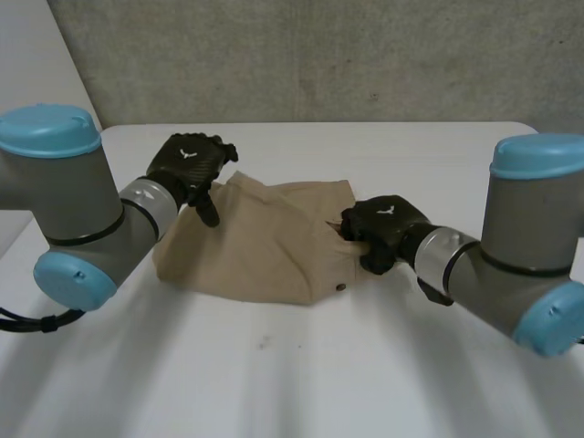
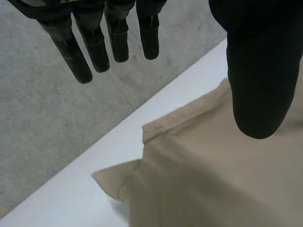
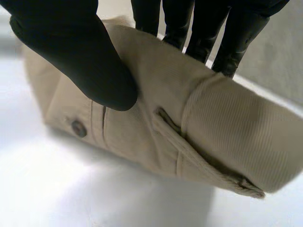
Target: Fold the shorts.
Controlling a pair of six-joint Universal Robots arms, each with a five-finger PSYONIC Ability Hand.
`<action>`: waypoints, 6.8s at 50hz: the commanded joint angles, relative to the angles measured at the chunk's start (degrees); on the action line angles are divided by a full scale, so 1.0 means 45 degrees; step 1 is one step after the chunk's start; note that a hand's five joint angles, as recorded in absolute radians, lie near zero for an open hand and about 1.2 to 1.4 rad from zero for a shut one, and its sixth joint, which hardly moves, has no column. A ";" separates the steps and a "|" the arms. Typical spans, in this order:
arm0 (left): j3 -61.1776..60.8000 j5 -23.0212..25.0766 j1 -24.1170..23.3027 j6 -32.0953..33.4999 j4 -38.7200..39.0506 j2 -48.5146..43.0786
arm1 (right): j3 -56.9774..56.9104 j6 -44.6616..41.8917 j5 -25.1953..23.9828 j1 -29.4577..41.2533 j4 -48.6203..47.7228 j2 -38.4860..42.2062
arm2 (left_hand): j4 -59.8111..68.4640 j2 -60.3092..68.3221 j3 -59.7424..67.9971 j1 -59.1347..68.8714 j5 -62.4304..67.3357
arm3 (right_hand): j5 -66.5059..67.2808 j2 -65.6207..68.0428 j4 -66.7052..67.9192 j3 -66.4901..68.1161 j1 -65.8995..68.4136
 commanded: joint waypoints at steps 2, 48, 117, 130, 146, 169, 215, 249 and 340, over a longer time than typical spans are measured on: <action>0.0491 0.0136 0.0086 0.0181 0.0265 -0.0466 | 0.3023 -0.6536 0.0063 0.1241 -0.1354 -0.2289 | -0.1457 -0.1533 -0.1538 -0.1684 -0.1408 | 0.3070 0.2947 0.2644 0.2920 0.5341; 0.5374 0.2187 -0.0755 0.4086 -0.0730 -0.5408 | 0.6443 -0.8472 0.0043 0.1417 -0.3856 -0.4848 | 1.3265 1.3190 1.3184 1.3038 1.3314 | 0.3070 0.2947 0.2644 0.2920 0.5341; 0.5144 -0.5177 -0.1300 0.4146 0.9773 0.0405 | -0.5239 -0.5836 0.4477 0.0987 -1.1371 -0.1250 | 1.3265 1.3190 1.3185 1.3038 1.3314 | 0.3070 0.2947 0.2644 0.2920 0.5341; -0.2507 -0.5274 -0.1848 0.3209 0.9758 0.2912 | -0.1025 -0.5699 0.3794 0.0988 -0.7746 -0.2231 | 1.3265 1.3190 1.3185 1.3038 1.3314 | 0.3070 0.2947 0.2644 0.2920 0.5341; -0.5995 -0.6036 -0.2805 0.3345 0.9621 0.1642 | 0.1969 0.0701 0.3482 0.0734 -0.3134 -0.0883 | 1.3265 1.3190 1.3185 1.3038 1.3314 | -0.9210 -0.9334 -0.9637 -0.9360 -0.6939; -0.2909 -0.6134 -0.3741 0.3599 0.7453 0.3556 | 0.1718 0.7680 0.3145 0.2235 -0.4265 -0.0221 | 1.3265 1.3190 1.3185 1.3038 1.3314 | -1.2485 -1.2609 -1.2912 -1.2635 -1.0214; -0.3631 -0.7032 -0.4446 0.3560 0.7414 0.5100 | 0.2633 0.6977 0.6059 0.2179 -0.5809 -0.0921 | 1.3265 1.3190 1.3185 1.3038 1.3314 | -0.8391 -0.8515 -0.8818 -0.8541 -0.6120; -0.3455 -0.7032 -0.4465 0.3560 0.7414 0.4533 | 0.5192 0.7036 0.4282 0.0597 -0.5731 -0.2972 | 1.3265 1.3190 1.3185 1.3038 1.3314 | -0.0729 -0.0853 -0.1156 -0.0879 0.1542; -0.4060 -0.6935 -0.4211 0.3541 0.7492 0.3654 | 0.3239 0.1703 -0.2242 -0.4911 0.2628 -0.5276 | 1.3265 1.3190 1.3185 1.3038 1.3314 | -1.2485 -1.2609 -1.2912 -1.2635 -1.0214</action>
